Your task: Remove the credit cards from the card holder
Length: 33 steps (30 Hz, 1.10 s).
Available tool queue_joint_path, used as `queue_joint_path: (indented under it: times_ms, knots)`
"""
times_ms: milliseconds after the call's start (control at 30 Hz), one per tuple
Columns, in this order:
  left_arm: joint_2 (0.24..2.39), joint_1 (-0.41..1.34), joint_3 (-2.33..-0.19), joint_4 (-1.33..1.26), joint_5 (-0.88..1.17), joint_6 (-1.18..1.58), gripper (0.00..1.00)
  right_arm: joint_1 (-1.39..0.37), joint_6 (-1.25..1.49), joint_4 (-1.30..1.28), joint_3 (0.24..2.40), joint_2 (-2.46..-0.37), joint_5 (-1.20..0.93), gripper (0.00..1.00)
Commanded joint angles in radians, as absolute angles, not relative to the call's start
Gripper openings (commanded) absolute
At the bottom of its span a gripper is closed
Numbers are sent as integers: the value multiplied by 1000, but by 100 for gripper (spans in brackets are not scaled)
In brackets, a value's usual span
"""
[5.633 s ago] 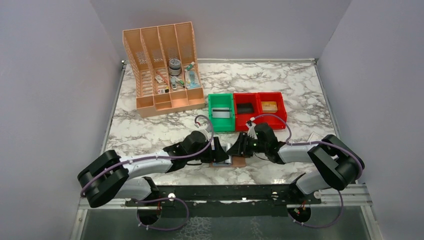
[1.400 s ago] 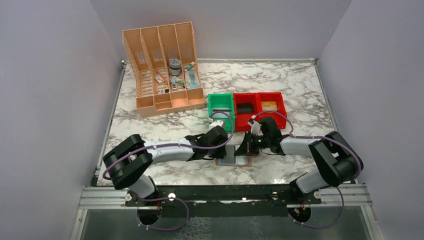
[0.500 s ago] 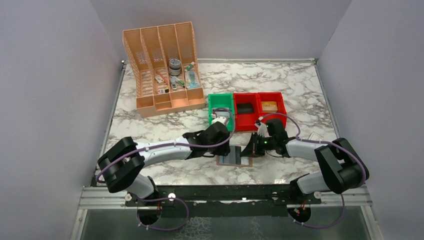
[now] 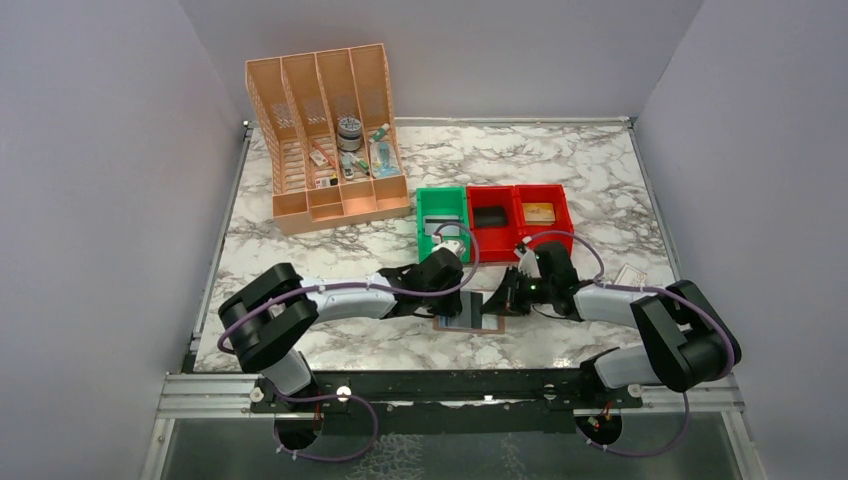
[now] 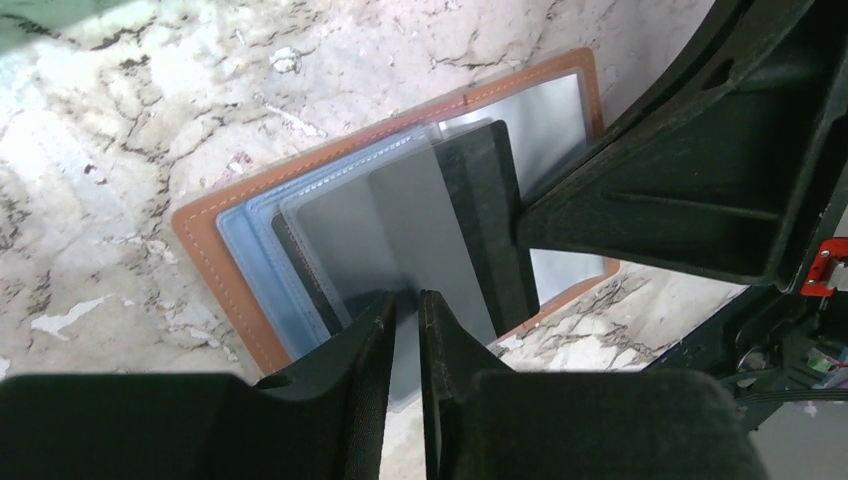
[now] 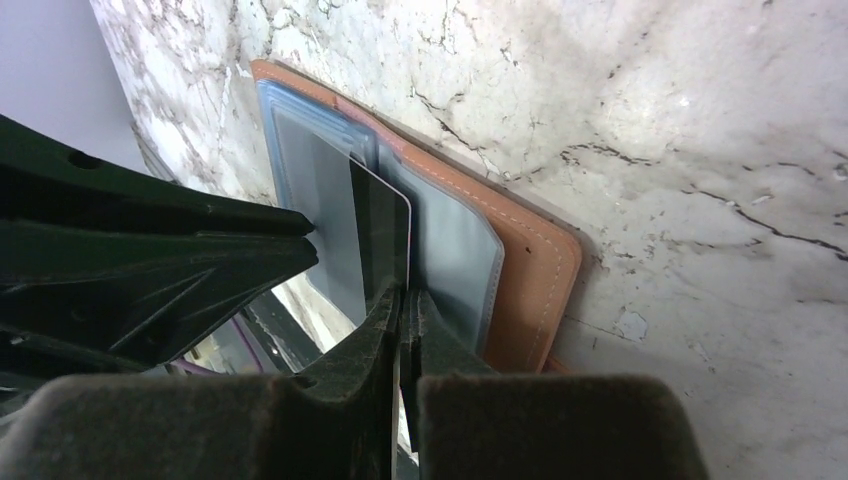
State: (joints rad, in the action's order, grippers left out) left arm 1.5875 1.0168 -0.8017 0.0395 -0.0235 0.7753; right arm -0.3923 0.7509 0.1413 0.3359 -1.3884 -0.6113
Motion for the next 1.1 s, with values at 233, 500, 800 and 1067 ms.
queue_joint_path:
  times_ms: [233,500,800,1067]
  knots:
    - [1645,1031,-799,132,-92,784,14,-388,767,146,332,-1401,-501,32]
    - [1664,1035,-789,122,-98,806,11,-387,767,310,297,-1488,-562,27]
    - [1652,1035,-758,99,-106,836,9,-374,763,385,279,-1471,-666,1]
    - [1676,1035,-738,70,-71,814,8,-334,840,294,252,-1397,-575,1]
